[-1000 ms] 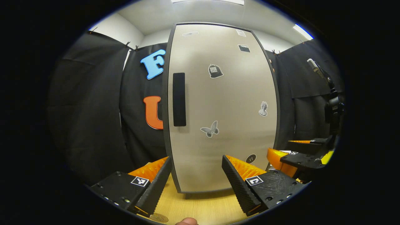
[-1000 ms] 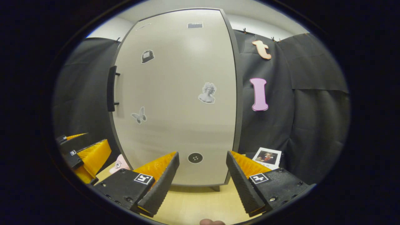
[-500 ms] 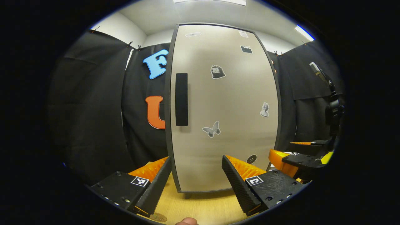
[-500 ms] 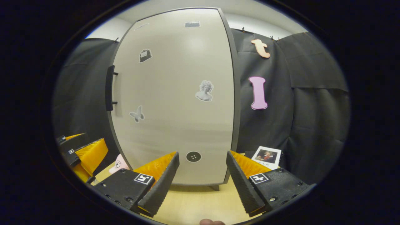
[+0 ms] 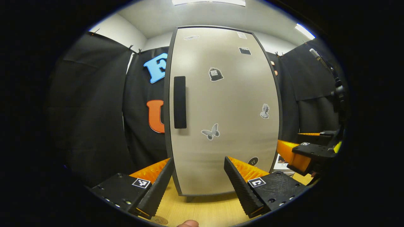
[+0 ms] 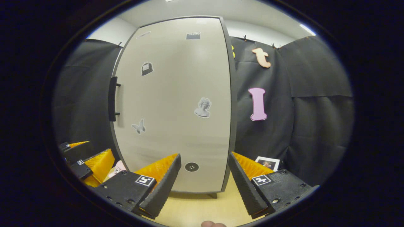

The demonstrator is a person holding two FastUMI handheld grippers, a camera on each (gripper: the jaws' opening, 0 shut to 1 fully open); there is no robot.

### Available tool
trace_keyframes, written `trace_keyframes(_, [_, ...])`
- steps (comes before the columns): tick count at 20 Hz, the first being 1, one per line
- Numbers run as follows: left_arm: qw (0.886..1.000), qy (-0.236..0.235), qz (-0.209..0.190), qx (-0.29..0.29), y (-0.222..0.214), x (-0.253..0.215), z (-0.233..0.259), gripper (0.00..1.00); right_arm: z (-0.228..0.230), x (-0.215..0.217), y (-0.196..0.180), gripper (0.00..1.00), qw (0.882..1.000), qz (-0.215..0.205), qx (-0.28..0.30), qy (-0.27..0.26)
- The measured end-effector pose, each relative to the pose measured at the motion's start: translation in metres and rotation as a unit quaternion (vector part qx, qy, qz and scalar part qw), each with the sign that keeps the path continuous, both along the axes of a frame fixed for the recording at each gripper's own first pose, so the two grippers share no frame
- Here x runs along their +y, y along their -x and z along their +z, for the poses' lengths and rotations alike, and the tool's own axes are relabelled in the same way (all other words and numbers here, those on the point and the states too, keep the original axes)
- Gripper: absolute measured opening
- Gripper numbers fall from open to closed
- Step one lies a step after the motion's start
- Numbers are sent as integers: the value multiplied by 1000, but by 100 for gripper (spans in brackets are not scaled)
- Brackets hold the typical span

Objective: Open the cabinet door with the right hand, grasp the bottle in the cabinet with the left hand and place it on the coaster, then close the cabinet door with the right hand.

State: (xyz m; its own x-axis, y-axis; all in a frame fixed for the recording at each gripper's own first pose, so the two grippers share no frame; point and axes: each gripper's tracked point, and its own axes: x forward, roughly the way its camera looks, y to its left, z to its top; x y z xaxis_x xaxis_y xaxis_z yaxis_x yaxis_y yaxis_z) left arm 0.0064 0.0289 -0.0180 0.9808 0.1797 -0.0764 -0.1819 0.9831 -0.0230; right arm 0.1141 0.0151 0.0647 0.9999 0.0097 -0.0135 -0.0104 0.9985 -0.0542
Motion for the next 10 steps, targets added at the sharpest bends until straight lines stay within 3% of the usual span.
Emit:
trace_keyframes(6, [1000, -2, 3, 7, -4, 1, 4, 96, 13, 16, 8, 97, 1000, 26, -12, -10])
trace_keyframes(10, [1000, 2, 7, 15, -5, 6, 8, 96, 14, 27, 9, 96, 999, 35, -8, 11])
